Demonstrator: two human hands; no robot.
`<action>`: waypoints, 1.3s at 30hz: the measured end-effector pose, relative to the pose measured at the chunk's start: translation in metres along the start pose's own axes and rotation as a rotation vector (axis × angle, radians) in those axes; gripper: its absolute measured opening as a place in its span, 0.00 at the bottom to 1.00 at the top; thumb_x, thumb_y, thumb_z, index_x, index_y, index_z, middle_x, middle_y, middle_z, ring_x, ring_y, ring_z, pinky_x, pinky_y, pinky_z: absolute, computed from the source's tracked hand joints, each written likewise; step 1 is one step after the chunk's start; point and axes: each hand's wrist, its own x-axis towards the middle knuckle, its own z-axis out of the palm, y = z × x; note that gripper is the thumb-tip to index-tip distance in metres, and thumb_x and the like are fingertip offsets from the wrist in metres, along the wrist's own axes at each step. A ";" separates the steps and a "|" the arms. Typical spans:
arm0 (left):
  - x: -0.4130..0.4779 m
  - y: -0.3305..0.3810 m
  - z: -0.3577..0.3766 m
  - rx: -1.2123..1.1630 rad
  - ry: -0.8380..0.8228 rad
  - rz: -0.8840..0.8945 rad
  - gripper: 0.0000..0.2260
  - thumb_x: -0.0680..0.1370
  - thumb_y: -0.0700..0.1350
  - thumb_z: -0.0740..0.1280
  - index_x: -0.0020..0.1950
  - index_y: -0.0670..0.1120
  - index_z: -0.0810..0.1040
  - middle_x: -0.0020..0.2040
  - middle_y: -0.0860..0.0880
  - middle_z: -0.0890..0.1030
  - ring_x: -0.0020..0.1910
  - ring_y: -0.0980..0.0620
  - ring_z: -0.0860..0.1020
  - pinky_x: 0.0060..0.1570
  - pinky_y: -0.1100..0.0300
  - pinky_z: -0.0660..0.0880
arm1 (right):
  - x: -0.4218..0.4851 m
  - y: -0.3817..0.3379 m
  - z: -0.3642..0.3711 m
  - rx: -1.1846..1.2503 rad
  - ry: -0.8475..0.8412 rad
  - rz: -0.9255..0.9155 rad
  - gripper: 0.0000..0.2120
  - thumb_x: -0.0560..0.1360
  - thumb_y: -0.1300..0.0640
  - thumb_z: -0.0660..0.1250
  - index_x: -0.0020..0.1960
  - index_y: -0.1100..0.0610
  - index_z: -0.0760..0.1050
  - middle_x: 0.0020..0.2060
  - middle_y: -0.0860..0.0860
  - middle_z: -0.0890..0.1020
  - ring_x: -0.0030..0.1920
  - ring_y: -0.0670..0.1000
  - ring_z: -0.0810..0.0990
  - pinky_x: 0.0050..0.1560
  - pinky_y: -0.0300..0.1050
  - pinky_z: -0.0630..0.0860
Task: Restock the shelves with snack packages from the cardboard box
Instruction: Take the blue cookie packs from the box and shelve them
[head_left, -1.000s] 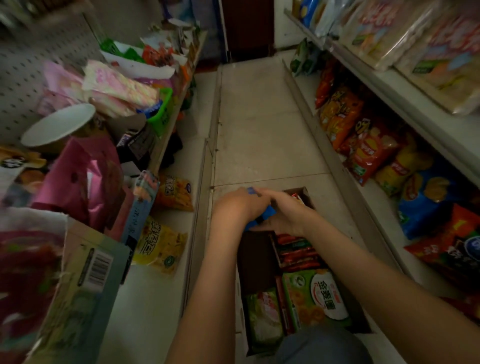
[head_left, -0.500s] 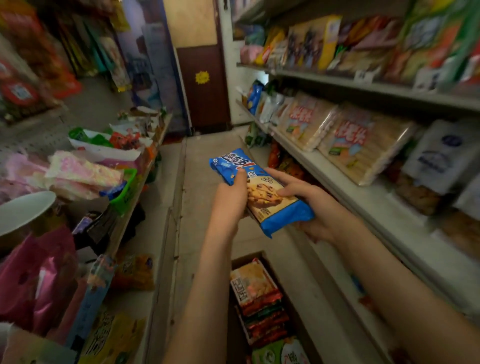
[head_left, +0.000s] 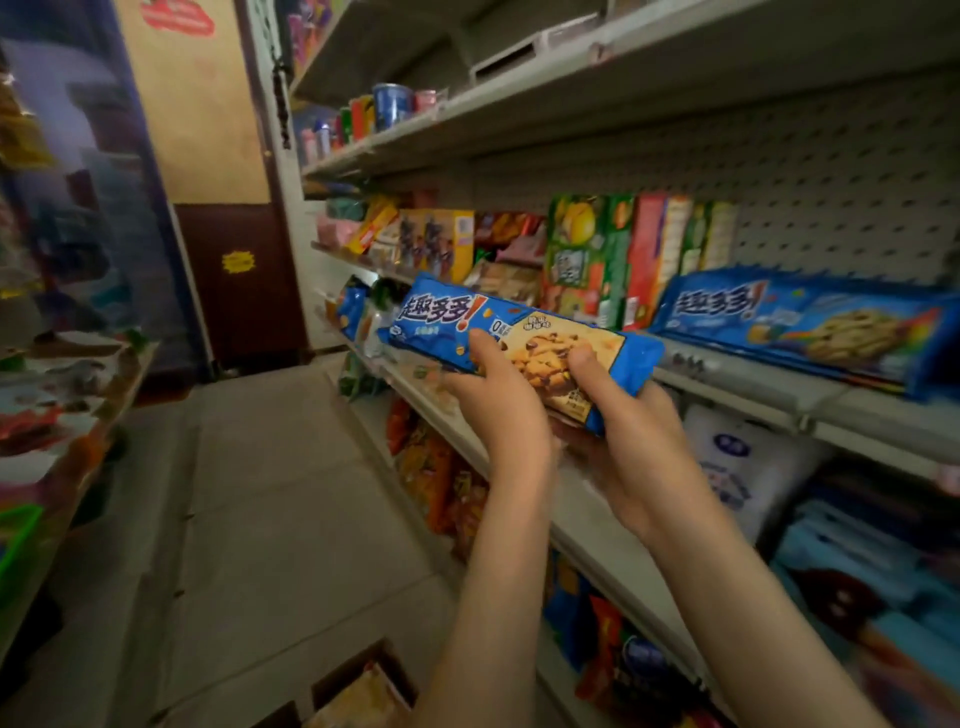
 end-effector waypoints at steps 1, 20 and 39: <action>-0.005 0.000 0.011 0.006 -0.029 0.009 0.18 0.81 0.54 0.56 0.65 0.43 0.66 0.51 0.50 0.74 0.36 0.59 0.74 0.30 0.69 0.70 | -0.002 -0.007 -0.001 0.001 0.047 -0.053 0.13 0.76 0.55 0.65 0.59 0.57 0.77 0.51 0.53 0.84 0.52 0.53 0.83 0.55 0.52 0.79; -0.138 -0.004 0.130 0.500 -0.851 0.395 0.39 0.70 0.62 0.69 0.73 0.49 0.54 0.68 0.45 0.54 0.69 0.44 0.56 0.67 0.54 0.60 | -0.109 -0.198 -0.169 -0.296 0.549 -0.350 0.11 0.76 0.57 0.65 0.57 0.59 0.74 0.46 0.54 0.85 0.47 0.51 0.85 0.43 0.47 0.83; -0.148 -0.058 0.177 0.903 -1.111 0.515 0.34 0.70 0.59 0.71 0.68 0.41 0.67 0.57 0.46 0.78 0.54 0.45 0.77 0.46 0.57 0.72 | -0.134 -0.193 -0.232 -1.024 1.005 0.042 0.17 0.77 0.52 0.64 0.62 0.59 0.71 0.57 0.52 0.76 0.51 0.49 0.77 0.42 0.40 0.72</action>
